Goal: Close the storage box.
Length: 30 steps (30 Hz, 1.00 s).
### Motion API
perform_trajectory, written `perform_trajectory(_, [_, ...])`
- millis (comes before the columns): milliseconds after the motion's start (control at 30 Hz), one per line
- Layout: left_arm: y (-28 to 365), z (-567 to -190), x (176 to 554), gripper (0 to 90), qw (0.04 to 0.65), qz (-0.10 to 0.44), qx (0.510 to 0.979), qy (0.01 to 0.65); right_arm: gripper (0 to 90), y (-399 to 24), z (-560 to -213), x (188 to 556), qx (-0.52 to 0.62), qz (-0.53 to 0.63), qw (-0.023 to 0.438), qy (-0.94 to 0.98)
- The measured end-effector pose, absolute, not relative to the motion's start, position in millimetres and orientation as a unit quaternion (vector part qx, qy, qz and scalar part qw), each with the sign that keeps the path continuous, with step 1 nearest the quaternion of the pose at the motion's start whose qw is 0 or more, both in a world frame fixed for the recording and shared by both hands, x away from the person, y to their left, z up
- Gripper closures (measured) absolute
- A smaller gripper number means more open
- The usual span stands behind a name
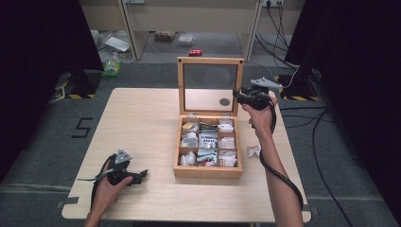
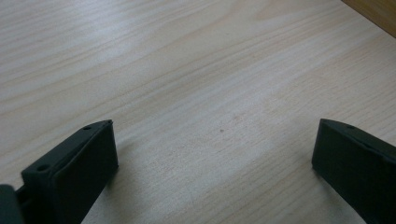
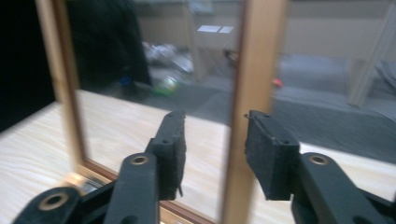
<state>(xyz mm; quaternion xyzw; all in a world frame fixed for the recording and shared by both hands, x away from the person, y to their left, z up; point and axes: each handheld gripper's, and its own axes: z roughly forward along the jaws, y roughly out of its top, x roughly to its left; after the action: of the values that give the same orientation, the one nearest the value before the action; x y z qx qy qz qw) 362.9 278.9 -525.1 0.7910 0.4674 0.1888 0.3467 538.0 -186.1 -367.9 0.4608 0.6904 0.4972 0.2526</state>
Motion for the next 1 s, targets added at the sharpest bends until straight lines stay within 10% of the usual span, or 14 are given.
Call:
perform_trajectory(400, [279, -525, 363, 0.0, 0.347, 0.189, 0.791, 0.467, 44.6, -180, -397, 561, 0.460, 0.493, 0.226, 0.704])
perform_trajectory(1000, [279, -525, 363, 0.0, 0.347, 0.189, 0.791, 0.468, 55.6, -192, -394, 531, 0.422, 0.516, 0.230, 0.709])
